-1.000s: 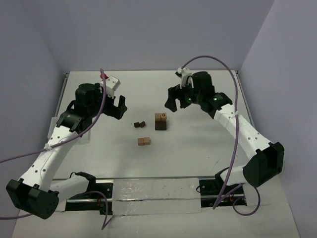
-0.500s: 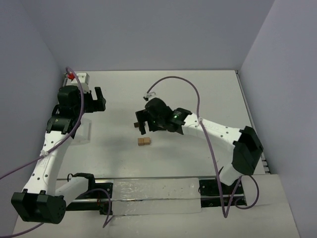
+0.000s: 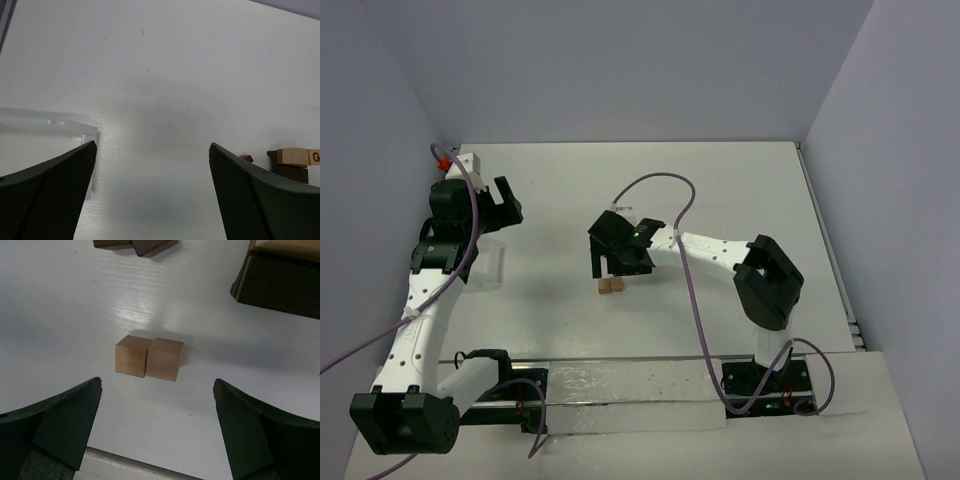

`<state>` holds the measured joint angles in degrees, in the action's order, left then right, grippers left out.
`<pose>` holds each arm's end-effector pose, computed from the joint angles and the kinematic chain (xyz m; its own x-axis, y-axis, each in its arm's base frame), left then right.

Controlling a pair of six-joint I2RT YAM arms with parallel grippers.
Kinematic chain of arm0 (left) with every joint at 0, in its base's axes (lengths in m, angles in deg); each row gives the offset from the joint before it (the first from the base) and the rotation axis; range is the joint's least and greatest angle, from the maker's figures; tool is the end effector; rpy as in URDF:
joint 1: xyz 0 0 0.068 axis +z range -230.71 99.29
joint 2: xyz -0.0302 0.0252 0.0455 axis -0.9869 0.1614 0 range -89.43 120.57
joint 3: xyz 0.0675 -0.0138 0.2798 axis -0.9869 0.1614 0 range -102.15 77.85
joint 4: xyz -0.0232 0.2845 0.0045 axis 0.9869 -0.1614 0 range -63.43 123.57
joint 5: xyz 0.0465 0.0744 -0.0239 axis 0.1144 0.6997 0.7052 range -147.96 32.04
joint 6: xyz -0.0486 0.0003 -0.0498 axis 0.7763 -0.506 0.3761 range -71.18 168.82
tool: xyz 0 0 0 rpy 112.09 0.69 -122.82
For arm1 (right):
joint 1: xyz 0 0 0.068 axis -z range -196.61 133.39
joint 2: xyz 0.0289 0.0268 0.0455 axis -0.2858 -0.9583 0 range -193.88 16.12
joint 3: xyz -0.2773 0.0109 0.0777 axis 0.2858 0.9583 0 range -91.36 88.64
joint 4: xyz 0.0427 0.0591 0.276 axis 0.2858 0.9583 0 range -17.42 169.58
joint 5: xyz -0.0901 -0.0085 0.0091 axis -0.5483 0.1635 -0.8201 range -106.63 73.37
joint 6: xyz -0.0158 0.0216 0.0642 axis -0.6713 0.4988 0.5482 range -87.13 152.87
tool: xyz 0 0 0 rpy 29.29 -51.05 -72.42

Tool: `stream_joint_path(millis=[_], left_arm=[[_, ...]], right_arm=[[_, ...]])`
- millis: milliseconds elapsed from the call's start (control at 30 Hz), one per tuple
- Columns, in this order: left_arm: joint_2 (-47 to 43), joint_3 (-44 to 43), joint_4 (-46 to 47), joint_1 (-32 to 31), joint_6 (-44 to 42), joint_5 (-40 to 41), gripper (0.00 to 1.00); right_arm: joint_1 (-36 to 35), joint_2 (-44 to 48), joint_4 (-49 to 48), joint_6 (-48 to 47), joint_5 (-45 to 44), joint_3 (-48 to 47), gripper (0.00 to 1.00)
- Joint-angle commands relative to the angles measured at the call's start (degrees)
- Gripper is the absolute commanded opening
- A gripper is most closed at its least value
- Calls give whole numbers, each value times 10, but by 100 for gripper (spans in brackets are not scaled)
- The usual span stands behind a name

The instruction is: Build the wood block tower

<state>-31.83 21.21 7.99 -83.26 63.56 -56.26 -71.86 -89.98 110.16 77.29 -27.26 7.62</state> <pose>0.2582 -0.0098 0.3470 -0.4362 -0.2352 -0.8686 -0.0964 0.9719 -0.2148 0.2523 0.3455 0.2069 -0.8931 -0.0805 -0.4427 -0.1880 0.9607 0.2045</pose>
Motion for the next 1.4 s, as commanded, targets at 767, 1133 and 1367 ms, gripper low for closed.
stream_joint_path(millis=[767, 1133, 1367], left_arm=[[19, 15, 35, 18, 11, -34, 99], [30, 14, 40, 21, 11, -39, 99], [32, 13, 41, 23, 10, -36, 99]], right_arm=[[-25, -119, 51, 38, -47, -99, 99], [-19, -128, 51, 43, -44, -94, 86], [-20, -100, 41, 50, -32, -70, 54]])
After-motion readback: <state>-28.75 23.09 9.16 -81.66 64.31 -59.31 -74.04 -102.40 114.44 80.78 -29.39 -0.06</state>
